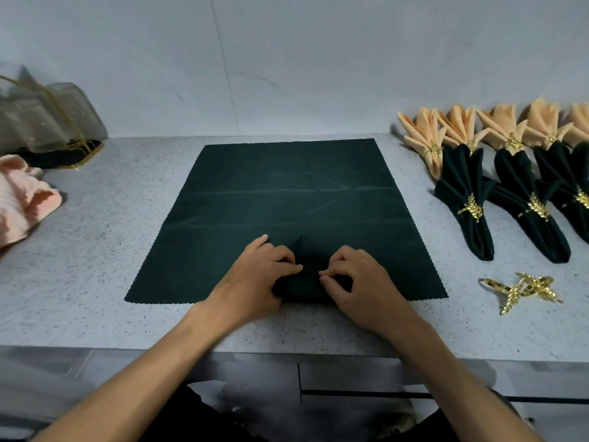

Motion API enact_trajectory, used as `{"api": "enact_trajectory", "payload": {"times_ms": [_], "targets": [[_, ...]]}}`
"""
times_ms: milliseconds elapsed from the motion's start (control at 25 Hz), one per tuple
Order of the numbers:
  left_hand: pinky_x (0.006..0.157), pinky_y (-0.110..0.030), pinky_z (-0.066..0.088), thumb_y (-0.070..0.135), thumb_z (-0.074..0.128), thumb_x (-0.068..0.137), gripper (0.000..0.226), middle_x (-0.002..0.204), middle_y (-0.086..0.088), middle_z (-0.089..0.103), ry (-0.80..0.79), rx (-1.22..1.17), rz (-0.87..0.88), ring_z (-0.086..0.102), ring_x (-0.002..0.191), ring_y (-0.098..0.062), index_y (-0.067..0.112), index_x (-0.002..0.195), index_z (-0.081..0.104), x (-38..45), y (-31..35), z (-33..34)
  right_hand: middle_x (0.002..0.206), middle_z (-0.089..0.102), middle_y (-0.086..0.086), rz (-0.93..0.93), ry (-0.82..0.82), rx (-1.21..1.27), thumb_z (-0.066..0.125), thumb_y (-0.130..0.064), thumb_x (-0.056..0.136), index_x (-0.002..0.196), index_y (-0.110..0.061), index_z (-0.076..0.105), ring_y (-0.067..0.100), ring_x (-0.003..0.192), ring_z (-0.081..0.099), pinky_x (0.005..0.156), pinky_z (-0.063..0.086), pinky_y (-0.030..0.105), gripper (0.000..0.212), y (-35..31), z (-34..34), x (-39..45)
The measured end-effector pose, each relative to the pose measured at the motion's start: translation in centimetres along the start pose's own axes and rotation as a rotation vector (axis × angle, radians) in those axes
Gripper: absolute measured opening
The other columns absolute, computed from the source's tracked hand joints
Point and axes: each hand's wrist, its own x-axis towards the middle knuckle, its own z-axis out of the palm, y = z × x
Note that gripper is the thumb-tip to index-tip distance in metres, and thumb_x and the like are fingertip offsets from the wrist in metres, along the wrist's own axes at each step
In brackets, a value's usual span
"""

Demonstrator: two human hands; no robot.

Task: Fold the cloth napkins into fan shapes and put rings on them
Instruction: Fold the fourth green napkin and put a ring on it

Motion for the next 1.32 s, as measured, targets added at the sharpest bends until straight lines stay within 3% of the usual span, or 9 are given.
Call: {"api": "enact_trajectory", "payload": {"times_ms": [160, 360, 560, 680, 800, 960, 1080, 1160, 1320], "targets": [[0.096, -0.026, 0.030, 0.024, 0.044, 0.066, 0.042, 0.090, 0.009, 0.064, 0.065, 0.125, 0.070, 0.058, 0.084, -0.016, 0.022, 0.093, 0.076, 1.0, 0.5, -0.7, 0.103, 0.055, -0.013, -0.063, -0.162, -0.303, 0.041, -0.062, 0.085, 0.115, -0.027, 0.071, 0.012, 0.089, 0.047, 0.083, 0.040, 0.031, 0.055, -0.8, -1.3, -1.2], [0.082, -0.032, 0.040, 0.045, 0.039, 0.070, 0.038, 0.075, 0.010, 0.062, -0.012, 0.169, -0.001, 0.053, 0.080, -0.015, 0.022, 0.071, 0.069, 2.5, 2.9, -3.7, 0.096, 0.065, -0.007, -0.060, -0.044, -0.329, 0.045, -0.026, 0.076, 0.111, -0.023, 0.066, 0.018, 0.084, 0.061, 0.078, 0.046, 0.030, 0.041, -1.8, -3.1, -1.8], [0.067, -0.034, 0.057, 0.014, 0.073, 0.075, 0.016, 0.079, -0.012, 0.074, -0.398, -0.835, -0.648, 0.069, 0.066, -0.023, 0.003, 0.086, 0.072, 6.7, 5.7, -9.8, 0.077, 0.071, 0.003, 0.347, -0.290, 0.327, 0.062, -0.006, 0.086, 0.099, -0.021, 0.060, 0.017, 0.057, 0.063, 0.052, 0.050, 0.025, 0.021, -2.7, -10.8, 2.1], [0.074, -0.042, 0.060, 0.010, 0.073, 0.073, 0.024, 0.086, -0.016, 0.075, -0.549, -0.861, -0.835, 0.070, 0.072, -0.030, 0.002, 0.095, 0.074, 8.0, 5.0, -7.9, 0.106, 0.069, 0.007, 0.426, -0.429, -0.078, 0.060, -0.026, 0.090, 0.113, -0.019, 0.061, 0.017, 0.087, 0.064, 0.080, 0.053, 0.033, 0.023, -1.0, -9.4, 3.5], [0.068, -0.036, 0.058, 0.011, 0.072, 0.075, 0.017, 0.082, -0.016, 0.073, -0.605, -0.862, -0.880, 0.069, 0.068, -0.029, 0.004, 0.090, 0.073, 8.7, 3.8, -5.6, 0.148, 0.046, -0.002, 0.182, -0.191, -0.278, 0.040, -0.043, 0.101, 0.147, -0.022, 0.040, 0.019, 0.135, 0.041, 0.114, 0.028, 0.032, 0.050, 0.1, -4.5, 1.1], [0.089, -0.046, 0.056, 0.021, 0.078, 0.079, 0.030, 0.096, -0.018, 0.074, -0.669, -0.803, -0.799, 0.069, 0.085, -0.028, 0.001, 0.101, 0.073, 8.2, 1.6, -6.0, 0.164, -0.005, -0.015, 0.164, -0.299, -0.462, -0.026, -0.064, 0.076, 0.156, -0.033, -0.004, 0.012, 0.151, -0.007, 0.122, -0.004, 0.034, 0.089, 1.4, -1.4, -0.4], [0.089, -0.041, 0.056, 0.036, 0.066, 0.085, 0.032, 0.100, -0.005, 0.071, -0.301, -0.021, -0.479, 0.067, 0.094, -0.024, 0.011, 0.103, 0.072, 7.4, 1.4, -5.9, 0.164, -0.009, -0.014, 0.188, -0.272, -0.506, -0.031, -0.063, 0.071, 0.156, -0.032, -0.009, 0.014, 0.151, -0.011, 0.121, -0.007, 0.037, 0.092, 1.7, -0.8, 0.0], [0.109, -0.040, 0.041, 0.035, 0.046, 0.093, 0.042, 0.135, -0.003, 0.059, 0.022, 0.077, -0.142, 0.051, 0.128, -0.025, 0.015, 0.126, 0.062, 6.5, 3.9, -3.7, 0.164, -0.008, -0.012, 0.190, -0.257, -0.532, -0.027, -0.056, 0.075, 0.156, -0.031, -0.009, 0.017, 0.152, -0.010, 0.121, -0.007, 0.039, 0.087, 1.4, -0.2, 0.0], [0.123, -0.036, 0.003, 0.052, 0.009, 0.100, 0.062, 0.164, 0.010, -0.004, -0.228, 0.007, -0.110, -0.012, 0.149, -0.008, 0.031, 0.157, 0.002, 4.2, 4.7, 2.7, 0.163, -0.012, -0.013, 0.165, -0.260, -0.531, -0.022, -0.054, 0.079, 0.156, -0.030, -0.010, 0.011, 0.150, -0.015, 0.120, -0.012, 0.034, 0.081, 2.0, -0.8, -0.5]]}}
